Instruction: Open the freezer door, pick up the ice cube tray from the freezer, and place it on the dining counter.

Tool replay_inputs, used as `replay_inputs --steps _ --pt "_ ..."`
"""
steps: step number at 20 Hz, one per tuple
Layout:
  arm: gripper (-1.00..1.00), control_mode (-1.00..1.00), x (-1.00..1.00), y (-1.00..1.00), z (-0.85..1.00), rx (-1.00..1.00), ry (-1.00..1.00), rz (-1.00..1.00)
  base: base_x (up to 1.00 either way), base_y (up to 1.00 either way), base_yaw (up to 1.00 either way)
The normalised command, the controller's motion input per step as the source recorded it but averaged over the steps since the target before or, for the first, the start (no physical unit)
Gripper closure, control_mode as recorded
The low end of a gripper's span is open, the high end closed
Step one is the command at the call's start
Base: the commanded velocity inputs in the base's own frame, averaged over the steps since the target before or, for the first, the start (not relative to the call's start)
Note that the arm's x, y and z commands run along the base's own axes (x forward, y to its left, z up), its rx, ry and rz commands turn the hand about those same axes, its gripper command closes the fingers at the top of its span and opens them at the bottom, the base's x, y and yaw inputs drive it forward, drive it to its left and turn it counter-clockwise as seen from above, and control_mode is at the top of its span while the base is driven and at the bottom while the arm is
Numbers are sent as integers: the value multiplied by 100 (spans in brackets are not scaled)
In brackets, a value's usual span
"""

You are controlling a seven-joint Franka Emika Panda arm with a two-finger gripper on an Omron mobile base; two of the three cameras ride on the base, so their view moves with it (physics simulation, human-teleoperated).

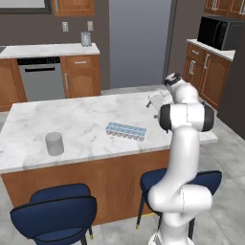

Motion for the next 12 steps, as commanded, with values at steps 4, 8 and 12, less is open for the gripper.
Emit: replay_inputs --steps 4,8,12 --pt "-100 -100 -31 3 60 -12 0 0 0 0 0" --pt "-100 -100 -72 17 60 -17 -2 0 0 0 0" --pt "-100 -100 -91 14 53 -19 -8 2 0 0 0"
